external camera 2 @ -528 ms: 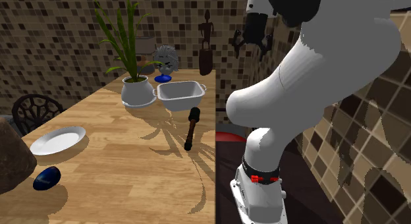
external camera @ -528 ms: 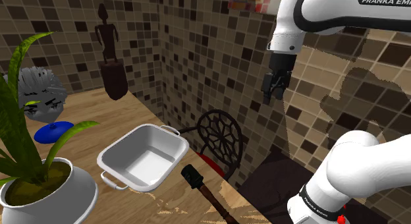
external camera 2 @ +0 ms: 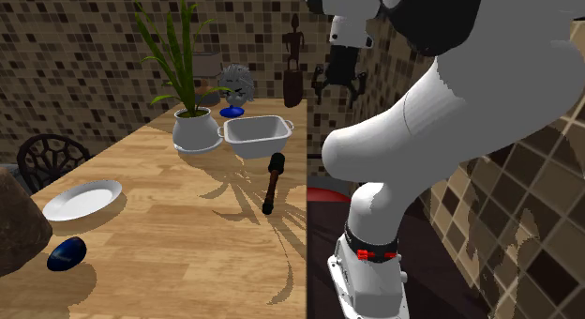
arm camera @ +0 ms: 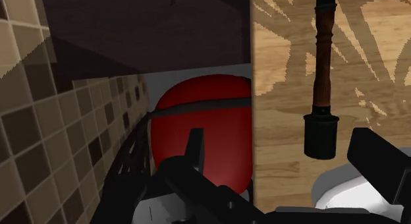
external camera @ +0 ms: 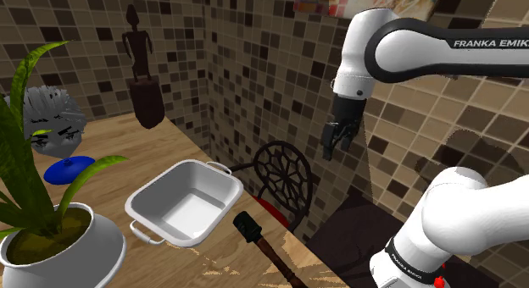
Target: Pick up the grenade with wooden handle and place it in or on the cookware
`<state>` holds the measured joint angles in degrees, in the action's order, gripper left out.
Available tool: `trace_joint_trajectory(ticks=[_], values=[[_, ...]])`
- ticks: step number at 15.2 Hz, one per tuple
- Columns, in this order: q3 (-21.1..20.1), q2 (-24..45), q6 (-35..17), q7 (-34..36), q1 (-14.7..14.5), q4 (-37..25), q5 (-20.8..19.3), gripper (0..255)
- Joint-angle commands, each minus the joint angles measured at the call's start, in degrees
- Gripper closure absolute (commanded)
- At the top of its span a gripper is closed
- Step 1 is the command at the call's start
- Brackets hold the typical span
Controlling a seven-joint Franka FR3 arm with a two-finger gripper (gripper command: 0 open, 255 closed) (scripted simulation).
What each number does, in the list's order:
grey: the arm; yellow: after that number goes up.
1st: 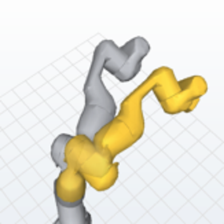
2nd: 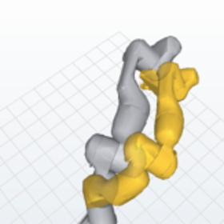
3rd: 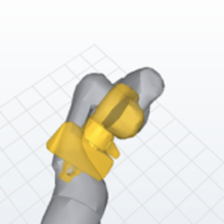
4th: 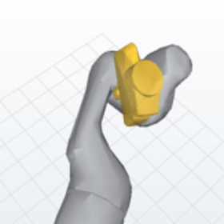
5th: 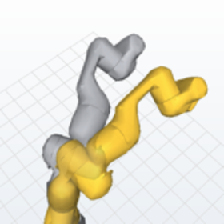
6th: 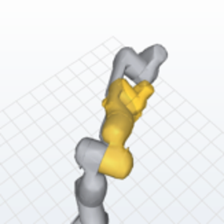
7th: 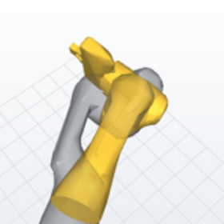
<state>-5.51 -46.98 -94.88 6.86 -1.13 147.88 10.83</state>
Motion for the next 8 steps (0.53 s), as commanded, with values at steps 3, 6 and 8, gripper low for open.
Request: trace_joint_trajectory(ticks=[3,6,8], values=[[-4.3,0.4,-8.4,2.7,-2.1,5.9,3.5,0],[-7.8,2.1,-15.1,4.8,-4.0,9.4,6.3,0],[-10.2,4.0,-19.9,6.2,-5.3,11.3,8.2,0]])
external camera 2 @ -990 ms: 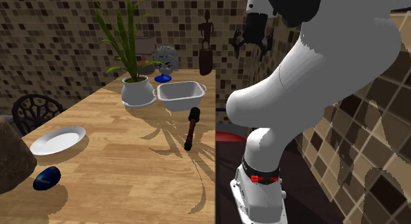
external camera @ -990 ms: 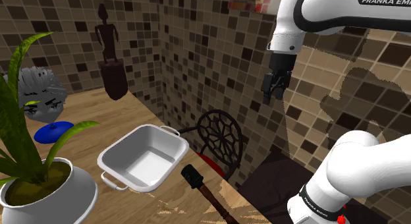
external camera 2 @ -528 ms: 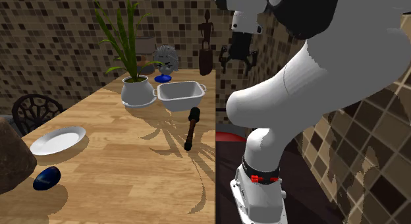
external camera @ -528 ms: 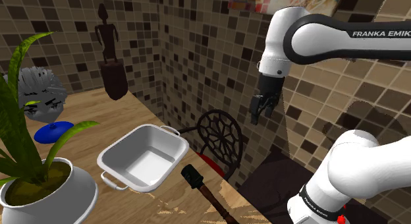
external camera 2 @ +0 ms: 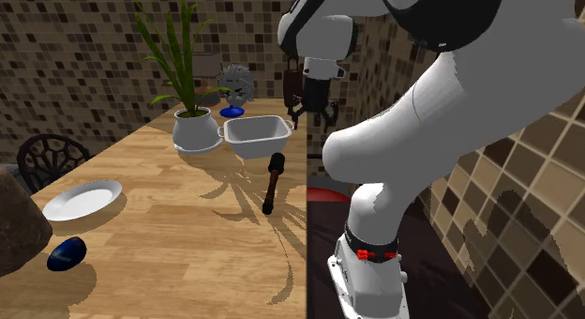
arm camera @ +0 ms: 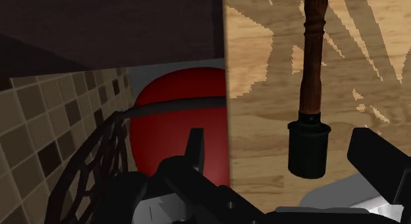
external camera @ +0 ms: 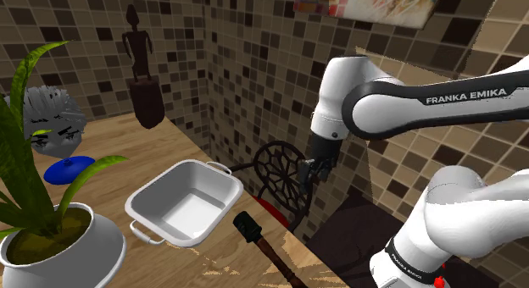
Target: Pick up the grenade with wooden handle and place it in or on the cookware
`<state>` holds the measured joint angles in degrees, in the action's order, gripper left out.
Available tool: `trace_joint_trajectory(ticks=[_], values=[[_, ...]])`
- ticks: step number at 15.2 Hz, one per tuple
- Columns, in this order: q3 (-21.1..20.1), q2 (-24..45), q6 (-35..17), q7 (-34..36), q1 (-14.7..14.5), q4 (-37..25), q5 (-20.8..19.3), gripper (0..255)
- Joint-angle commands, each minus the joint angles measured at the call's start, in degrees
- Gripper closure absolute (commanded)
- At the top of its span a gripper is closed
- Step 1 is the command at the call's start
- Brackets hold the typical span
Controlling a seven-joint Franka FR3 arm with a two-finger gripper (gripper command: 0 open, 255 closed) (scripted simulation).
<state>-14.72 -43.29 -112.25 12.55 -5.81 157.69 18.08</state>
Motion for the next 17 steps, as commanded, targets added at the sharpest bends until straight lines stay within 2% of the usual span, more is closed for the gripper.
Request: trace_joint_trajectory(ticks=[1,6,10,12,14,17], values=[[-2.3,1.5,-5.0,1.2,-1.2,2.3,1.9,0],[-9.0,10.2,-18.4,4.7,-3.6,4.6,6.0,0],[-14.7,19.9,-29.9,8.2,-4.1,4.4,7.4,0],[-17.8,25.5,-35.8,10.7,-3.4,3.6,6.6,0],[-21.1,31.6,-41.6,14.4,-1.8,2.6,3.7,0],[-22.9,36.3,-46.0,17.5,-0.2,2.2,0.1,0]])
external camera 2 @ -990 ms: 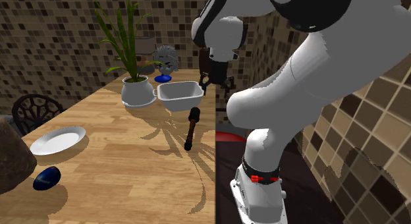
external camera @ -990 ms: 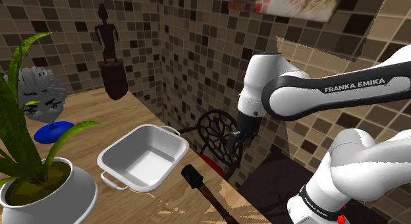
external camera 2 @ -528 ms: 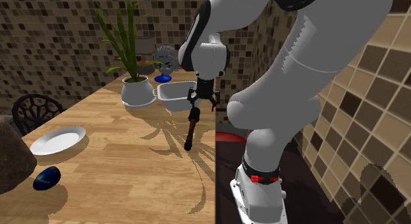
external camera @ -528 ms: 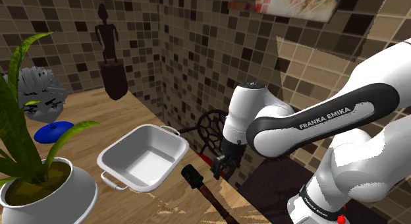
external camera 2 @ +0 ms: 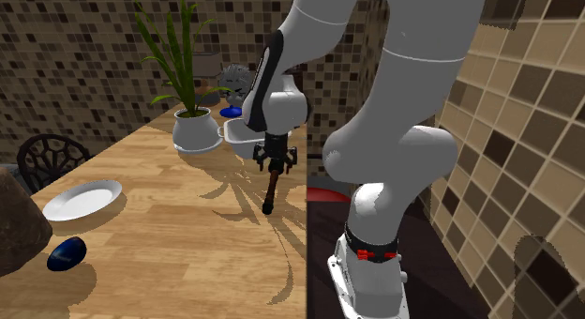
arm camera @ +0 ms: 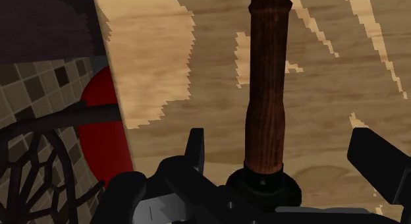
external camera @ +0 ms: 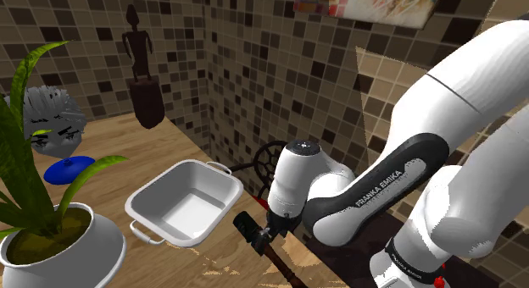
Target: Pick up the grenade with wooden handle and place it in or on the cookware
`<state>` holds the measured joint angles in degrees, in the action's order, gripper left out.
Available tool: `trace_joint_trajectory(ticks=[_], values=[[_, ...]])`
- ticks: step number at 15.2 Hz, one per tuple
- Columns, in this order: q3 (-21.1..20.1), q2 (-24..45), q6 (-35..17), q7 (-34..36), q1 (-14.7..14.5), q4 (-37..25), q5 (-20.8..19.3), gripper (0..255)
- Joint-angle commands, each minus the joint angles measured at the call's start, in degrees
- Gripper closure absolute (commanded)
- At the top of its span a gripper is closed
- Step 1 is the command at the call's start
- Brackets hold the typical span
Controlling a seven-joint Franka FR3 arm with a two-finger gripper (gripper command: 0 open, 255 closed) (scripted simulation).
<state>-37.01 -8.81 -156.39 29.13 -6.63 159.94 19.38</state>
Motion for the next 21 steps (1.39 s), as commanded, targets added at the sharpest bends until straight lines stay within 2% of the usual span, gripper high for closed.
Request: trace_joint_trajectory(ticks=[1,6,13,14,21], values=[[-0.9,3.1,-3.1,1.8,1.1,0.0,-2.4,0],[-1.4,9.3,-8.5,7.8,3.2,-0.2,-11.0,0],[-1.3,9.3,-8.5,7.7,3.1,-0.2,-10.9,0],[-1.3,9.3,-8.5,7.7,3.1,-0.2,-10.9,255],[-1.2,9.3,-8.5,7.7,3.1,-0.2,-10.9,255]])
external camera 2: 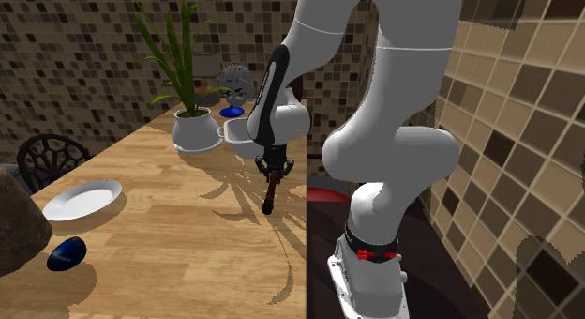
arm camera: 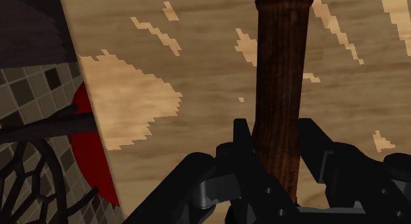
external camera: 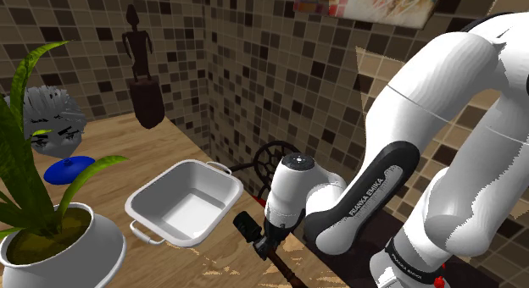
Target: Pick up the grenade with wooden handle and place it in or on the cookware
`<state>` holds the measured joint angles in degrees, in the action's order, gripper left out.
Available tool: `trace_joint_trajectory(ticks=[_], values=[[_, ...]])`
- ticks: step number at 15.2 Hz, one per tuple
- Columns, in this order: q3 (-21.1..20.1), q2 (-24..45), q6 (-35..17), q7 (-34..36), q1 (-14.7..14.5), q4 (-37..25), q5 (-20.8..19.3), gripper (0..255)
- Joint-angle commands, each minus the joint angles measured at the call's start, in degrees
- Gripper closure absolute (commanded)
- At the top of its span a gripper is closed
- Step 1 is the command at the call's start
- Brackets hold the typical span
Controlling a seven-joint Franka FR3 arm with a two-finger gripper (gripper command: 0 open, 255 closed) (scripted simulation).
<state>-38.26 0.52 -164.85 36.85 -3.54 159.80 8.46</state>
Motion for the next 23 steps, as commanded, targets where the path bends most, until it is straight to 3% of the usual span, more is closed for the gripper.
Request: trace_joint_trajectory(ticks=[1,2,6,10,23], values=[[0.0,0.0,0.0,0.0,0.0,0.0,0.0,255],[0.0,0.0,0.0,0.0,0.0,0.0,0.0,255],[-0.4,-5.2,4.7,-5.0,-1.2,-0.2,7.4,255],[0.7,-10.0,9.5,-7.6,-2.8,-0.6,11.3,255],[4.6,-22.6,24.3,-10.1,-5.6,-3.2,14.9,255]])
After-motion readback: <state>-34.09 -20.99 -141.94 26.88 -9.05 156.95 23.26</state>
